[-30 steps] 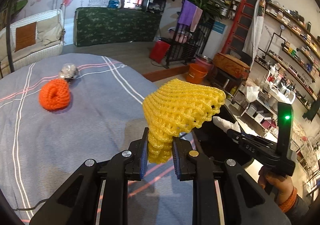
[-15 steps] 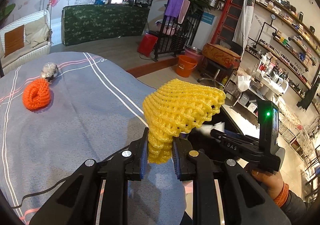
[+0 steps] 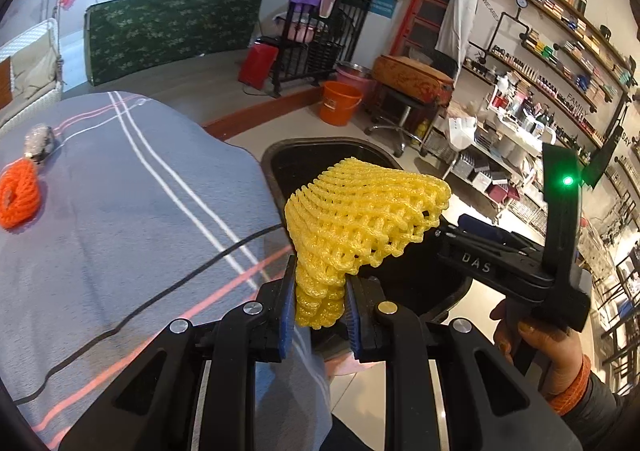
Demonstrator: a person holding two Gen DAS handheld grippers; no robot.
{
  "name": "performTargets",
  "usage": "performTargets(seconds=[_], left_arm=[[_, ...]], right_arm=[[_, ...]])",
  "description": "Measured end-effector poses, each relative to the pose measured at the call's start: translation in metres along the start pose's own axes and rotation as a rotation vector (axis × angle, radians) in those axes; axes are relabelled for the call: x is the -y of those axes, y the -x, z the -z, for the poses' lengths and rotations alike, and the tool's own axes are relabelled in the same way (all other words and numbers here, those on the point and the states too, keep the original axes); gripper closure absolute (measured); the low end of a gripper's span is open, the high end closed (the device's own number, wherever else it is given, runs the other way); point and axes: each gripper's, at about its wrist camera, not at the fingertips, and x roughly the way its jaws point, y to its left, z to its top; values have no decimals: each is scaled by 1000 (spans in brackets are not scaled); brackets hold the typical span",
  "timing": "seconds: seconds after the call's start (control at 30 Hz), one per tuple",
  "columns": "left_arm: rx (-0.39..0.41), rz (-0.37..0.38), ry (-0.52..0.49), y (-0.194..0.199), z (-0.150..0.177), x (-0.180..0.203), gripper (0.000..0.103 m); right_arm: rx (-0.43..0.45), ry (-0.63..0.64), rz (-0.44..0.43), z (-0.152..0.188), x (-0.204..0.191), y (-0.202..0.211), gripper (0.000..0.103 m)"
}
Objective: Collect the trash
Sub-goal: 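Carry the yellow net over the black bin and open the left tool, then move both tools back over the orange net and plastic bag on the bed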
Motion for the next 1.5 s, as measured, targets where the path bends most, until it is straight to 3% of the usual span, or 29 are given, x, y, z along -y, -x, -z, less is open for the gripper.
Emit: performTargets(seconds=[0.67,0.77,0.83,1.03,1.3,1.5], left_arm=[[-144,83,-42,-71,-12,38,82],[-156,98,-48,-76,-12,41,72],[-158,111,-59,-76,-11,43,47],[-143,138,-66,-75,-9,50,20],[-163,205,-60,-71,-4,54,13],[-88,217,-80,-46,-3,56,6]], right_arm=[[44,-115,88,-6,56,12,29],[39,-123,97,-5,61,11,29],[37,-131,99,-6,63,11,29],[50,-142,115,-15,72,12,29],[70,-160,128,-16,75,15,17],[60,-160,116,-12,68,13,10]])
